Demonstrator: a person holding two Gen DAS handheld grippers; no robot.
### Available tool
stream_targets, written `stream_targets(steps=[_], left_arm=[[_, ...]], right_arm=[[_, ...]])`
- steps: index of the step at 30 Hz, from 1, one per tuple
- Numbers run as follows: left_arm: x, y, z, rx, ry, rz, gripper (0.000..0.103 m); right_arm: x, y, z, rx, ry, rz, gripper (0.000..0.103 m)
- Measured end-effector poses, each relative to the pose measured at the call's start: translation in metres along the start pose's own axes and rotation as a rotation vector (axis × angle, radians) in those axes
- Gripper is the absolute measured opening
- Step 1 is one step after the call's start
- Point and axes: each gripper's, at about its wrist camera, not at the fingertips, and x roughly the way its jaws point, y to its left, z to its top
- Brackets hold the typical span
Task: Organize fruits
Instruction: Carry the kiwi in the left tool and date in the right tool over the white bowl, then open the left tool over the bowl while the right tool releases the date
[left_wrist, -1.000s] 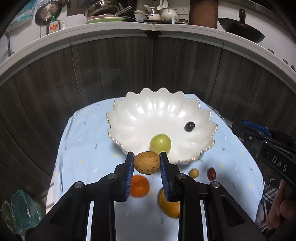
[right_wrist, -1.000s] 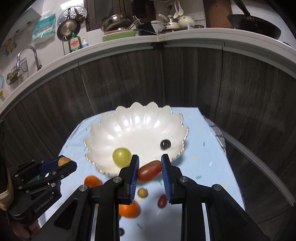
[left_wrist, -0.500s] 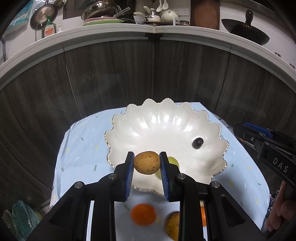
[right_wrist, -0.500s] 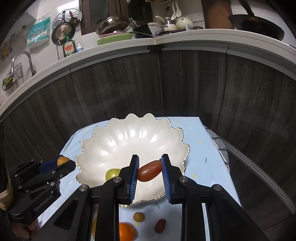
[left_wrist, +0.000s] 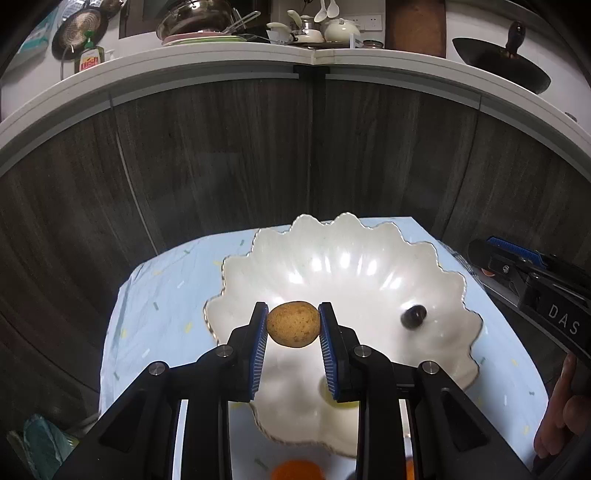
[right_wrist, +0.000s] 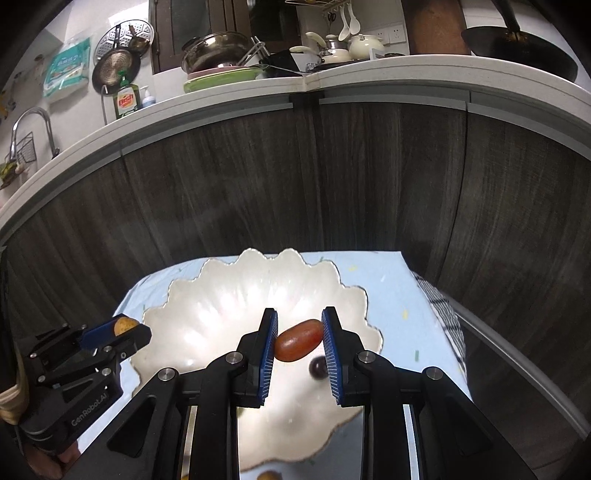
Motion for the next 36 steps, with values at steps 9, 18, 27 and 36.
stream_targets(steps=[9, 18, 27, 36], left_arm=[[0.025, 0.010, 0.007, 0.001, -0.013, 0.018, 0.027], [0.047, 0.019, 0.008, -0.010, -0.011, 0.005, 0.027], [0.068, 0.018, 0.002, -0.007, 0.026, -0.008, 0.028], [0.078, 0.016, -0.007, -0.001, 0.061, -0.009, 0.033]], right_arm=[[0.029, 0.000, 0.012, -0.019, -0.003, -0.010, 0.026], [0.057, 0.002, 0.014, -0.035, 0.008, -0.013, 0.026], [0.081, 0.000, 0.001, -0.041, 0.062, 0.001, 0.026], [0.096, -0.002, -0.007, -0.050, 0.123, 0.012, 0.026]])
